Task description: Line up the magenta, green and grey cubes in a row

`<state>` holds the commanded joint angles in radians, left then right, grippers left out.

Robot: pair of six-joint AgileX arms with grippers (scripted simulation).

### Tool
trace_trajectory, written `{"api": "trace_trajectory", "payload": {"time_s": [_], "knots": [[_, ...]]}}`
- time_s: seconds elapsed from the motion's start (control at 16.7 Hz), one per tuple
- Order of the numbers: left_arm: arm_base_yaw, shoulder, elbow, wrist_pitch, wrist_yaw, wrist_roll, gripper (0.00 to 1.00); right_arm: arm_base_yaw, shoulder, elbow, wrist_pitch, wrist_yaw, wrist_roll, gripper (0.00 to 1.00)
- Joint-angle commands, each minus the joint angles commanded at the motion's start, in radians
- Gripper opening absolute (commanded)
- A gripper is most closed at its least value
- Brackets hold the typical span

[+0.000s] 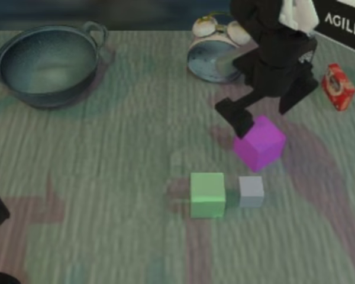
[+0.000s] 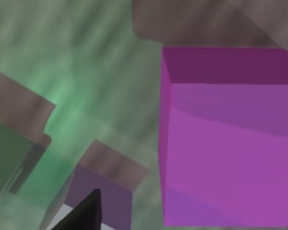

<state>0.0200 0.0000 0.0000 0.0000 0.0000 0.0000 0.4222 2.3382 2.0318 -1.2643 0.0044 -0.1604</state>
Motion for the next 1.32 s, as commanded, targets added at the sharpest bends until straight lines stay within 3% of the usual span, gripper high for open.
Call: {"api": "trace_trajectory", "payload": {"time_s": [0.3,0.72,1.02,1.32], "knots": [[0.000,0.000,0.000,0.000,0.000,0.000,1.00,0.004,0.001,-0.018,0.018,0.000,0.003,1.00],[0.000,0.000,0.000,0.000,0.000,0.000,1.00,0.001,0.077,-0.188,0.271,0.001,0.002,1.00],[0.000,0.000,0.000,0.000,0.000,0.000,1.00,0.001,0.088,-0.209,0.297,0.001,0.002,1.00],[0.000,0.000,0.000,0.000,0.000,0.000,1.00,0.001,0.088,-0.209,0.297,0.001,0.002,0.62]]}}
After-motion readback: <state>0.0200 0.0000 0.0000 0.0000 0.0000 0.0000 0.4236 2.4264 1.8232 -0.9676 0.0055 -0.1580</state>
